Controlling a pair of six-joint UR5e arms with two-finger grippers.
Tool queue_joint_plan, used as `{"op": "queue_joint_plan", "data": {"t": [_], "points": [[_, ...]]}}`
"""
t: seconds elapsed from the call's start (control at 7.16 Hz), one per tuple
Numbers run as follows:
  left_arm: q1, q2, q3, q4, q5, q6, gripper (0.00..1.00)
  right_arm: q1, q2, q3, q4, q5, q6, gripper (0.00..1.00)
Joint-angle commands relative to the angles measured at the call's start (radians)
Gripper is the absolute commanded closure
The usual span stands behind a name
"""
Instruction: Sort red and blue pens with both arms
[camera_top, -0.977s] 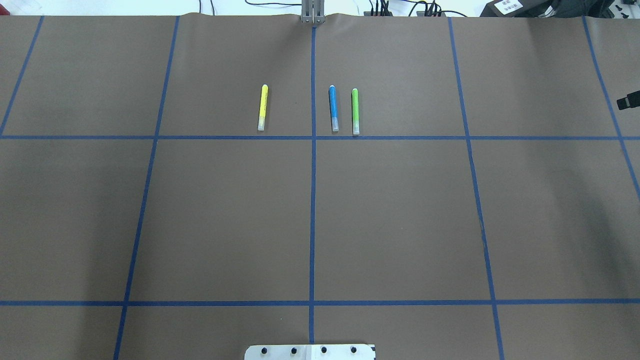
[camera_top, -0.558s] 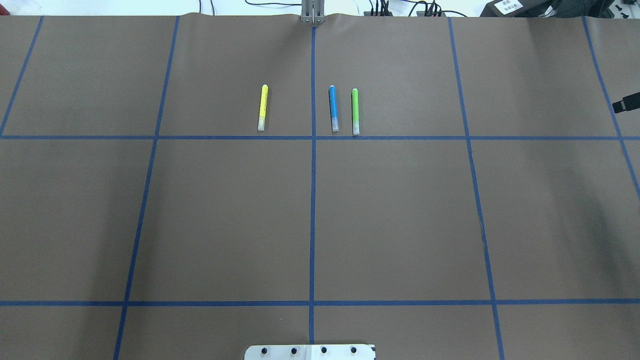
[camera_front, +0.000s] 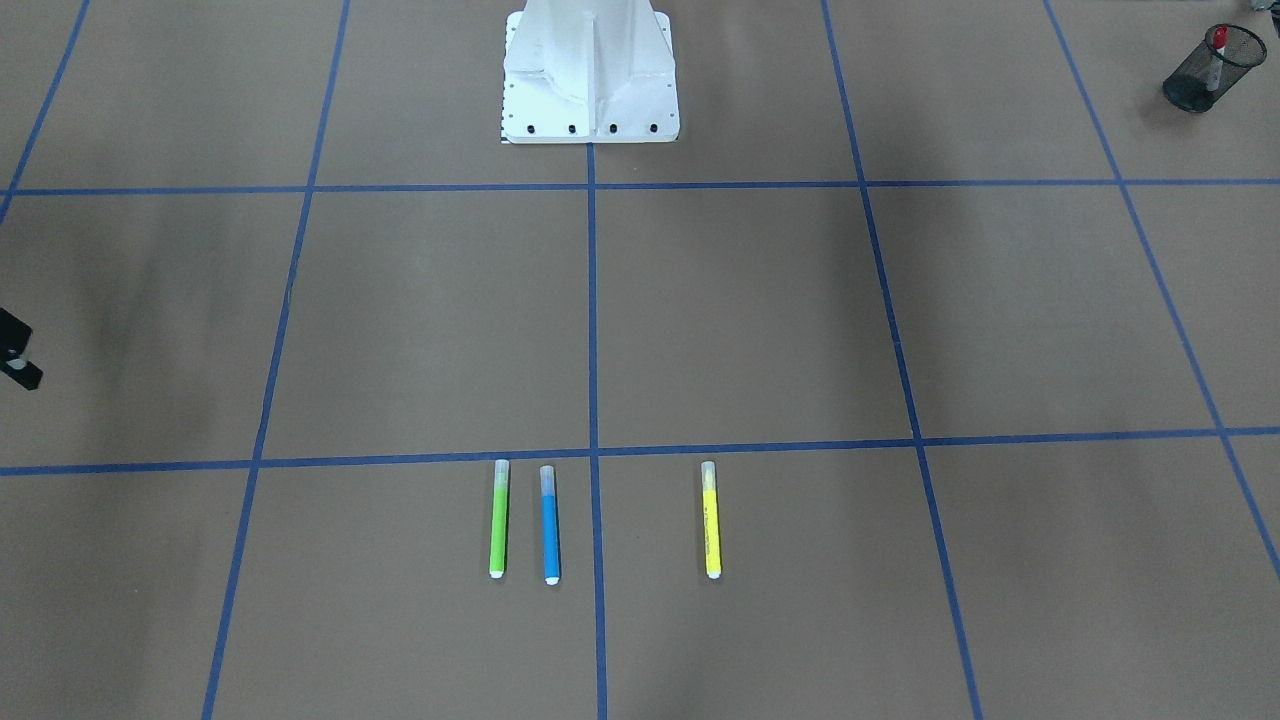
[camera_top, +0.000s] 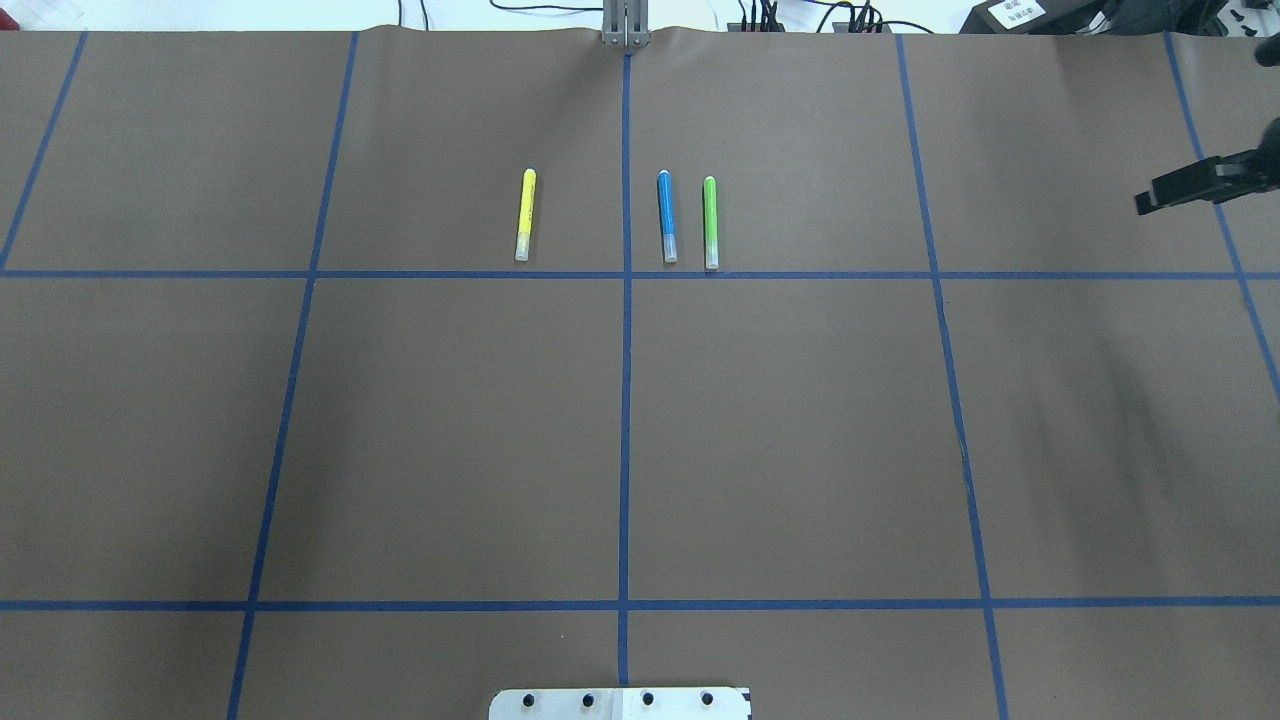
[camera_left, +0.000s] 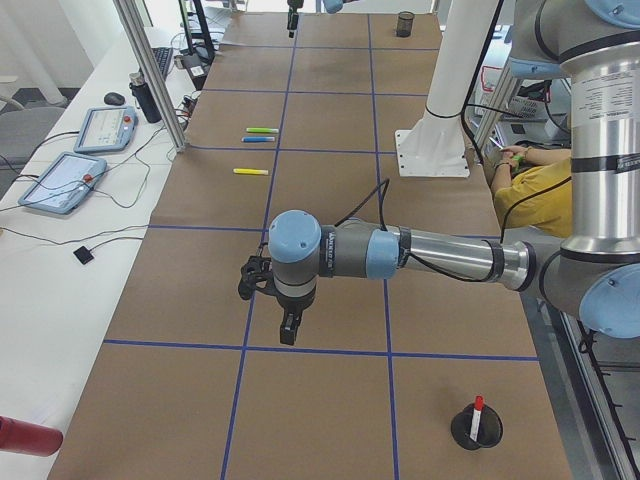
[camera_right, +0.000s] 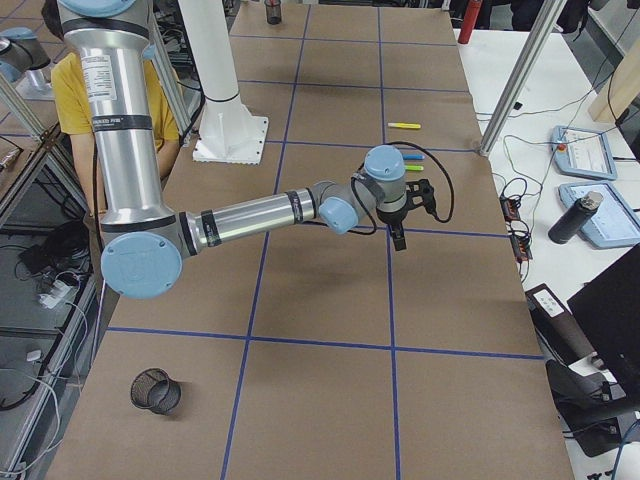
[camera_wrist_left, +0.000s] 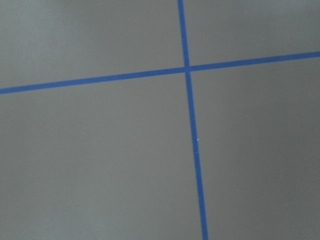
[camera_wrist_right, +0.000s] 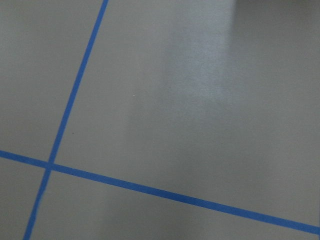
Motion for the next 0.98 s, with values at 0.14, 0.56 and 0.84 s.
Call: {"op": "queue_joint_plan", "data": {"t": [0.14, 0.56, 0.84], "points": [[0.043, 0.001, 0.004, -0.038, 0.000, 0.000, 0.00, -0.173, 0.218, 0.003, -0.179, -0.106, 0.228, 0.00], [0.043, 0.006, 0.016, -0.043, -0.007, 0.002, 0.00, -0.298, 0.335, 0.000, -0.258, -0.192, 0.401, 0.00], [0.043, 0.006, 0.026, -0.043, -0.010, 0.002, 0.00, -0.412, 0.489, -0.050, -0.354, -0.324, 0.541, 0.00]]}}
